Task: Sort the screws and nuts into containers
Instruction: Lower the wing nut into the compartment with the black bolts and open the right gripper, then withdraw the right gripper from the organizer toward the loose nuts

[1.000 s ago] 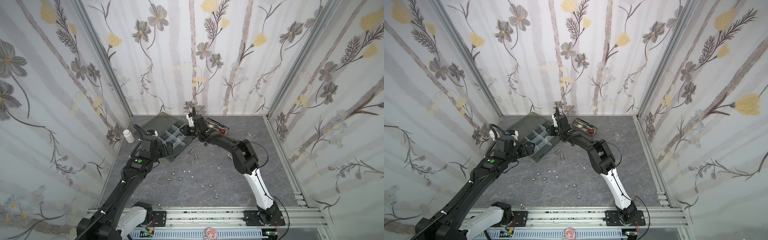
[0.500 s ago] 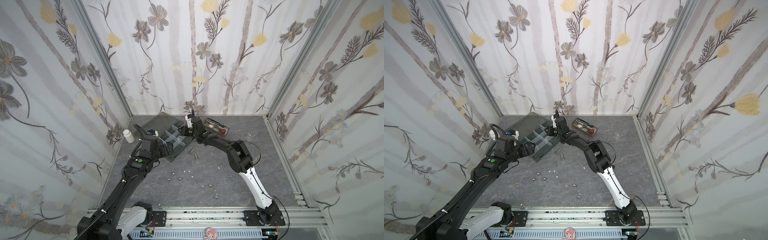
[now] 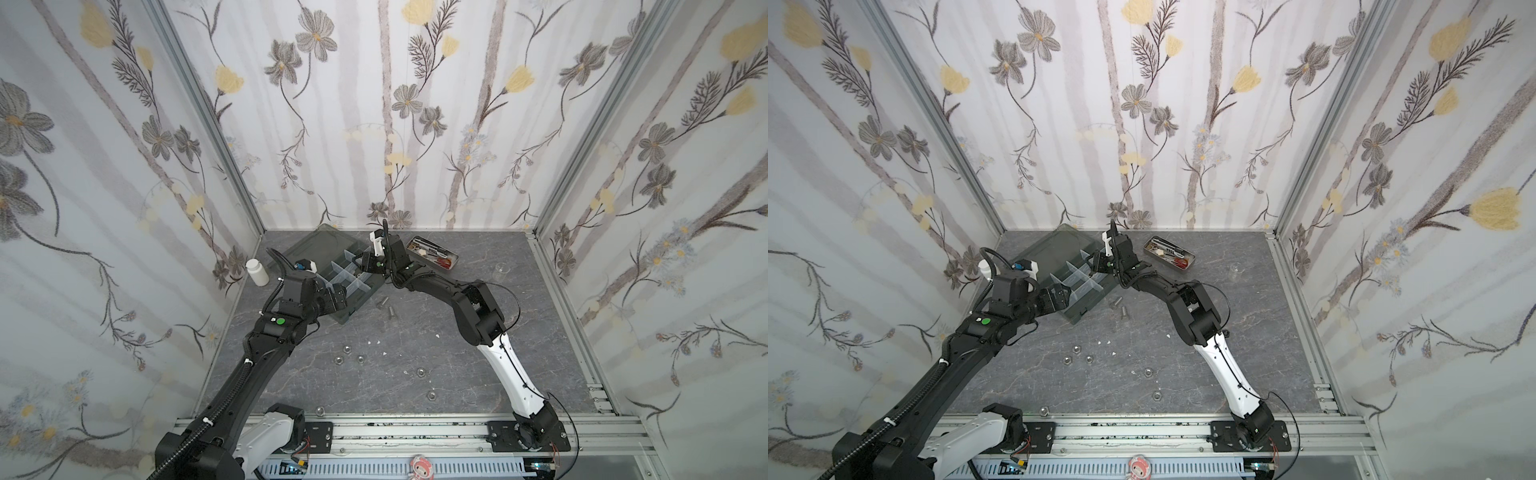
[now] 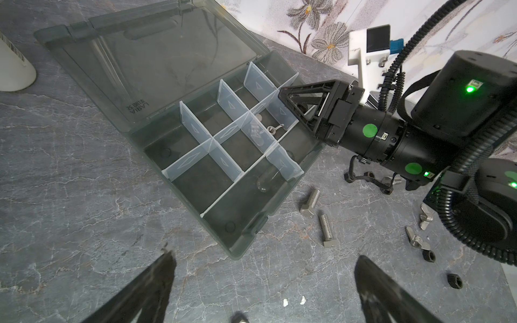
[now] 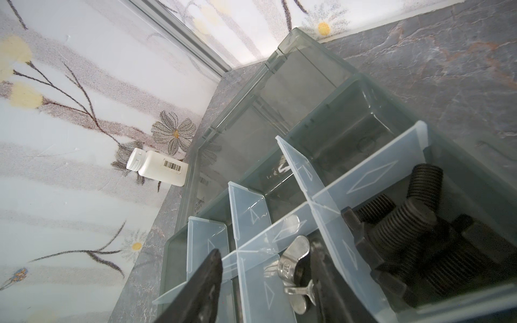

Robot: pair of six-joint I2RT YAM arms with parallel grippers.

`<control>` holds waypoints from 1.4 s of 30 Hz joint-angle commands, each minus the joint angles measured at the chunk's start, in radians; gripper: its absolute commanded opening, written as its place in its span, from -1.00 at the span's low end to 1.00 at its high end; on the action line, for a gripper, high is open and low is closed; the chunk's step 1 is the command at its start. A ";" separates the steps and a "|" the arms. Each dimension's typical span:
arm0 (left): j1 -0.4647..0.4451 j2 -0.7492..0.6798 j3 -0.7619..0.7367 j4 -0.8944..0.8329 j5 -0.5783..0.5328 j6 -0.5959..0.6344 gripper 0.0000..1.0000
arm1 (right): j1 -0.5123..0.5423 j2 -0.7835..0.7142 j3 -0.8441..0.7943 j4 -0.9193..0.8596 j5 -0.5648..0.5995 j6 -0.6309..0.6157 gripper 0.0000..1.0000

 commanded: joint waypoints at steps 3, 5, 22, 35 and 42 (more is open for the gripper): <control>0.004 0.001 0.001 0.012 -0.010 0.012 1.00 | 0.002 -0.058 0.007 0.000 -0.012 -0.010 0.10; 0.003 0.001 0.002 0.010 -0.008 0.018 1.00 | 0.002 -0.090 0.002 -0.021 -0.009 -0.028 0.12; -0.013 0.002 -0.007 0.024 0.008 0.040 1.00 | -0.043 -0.543 -0.466 -0.049 0.062 -0.115 0.16; -0.028 0.049 0.010 0.010 -0.012 0.055 1.00 | -0.137 -0.874 -0.803 -0.136 0.126 -0.168 0.17; -0.031 0.086 0.008 0.013 -0.015 0.049 1.00 | -0.199 -1.034 -0.947 -0.148 0.140 -0.183 0.17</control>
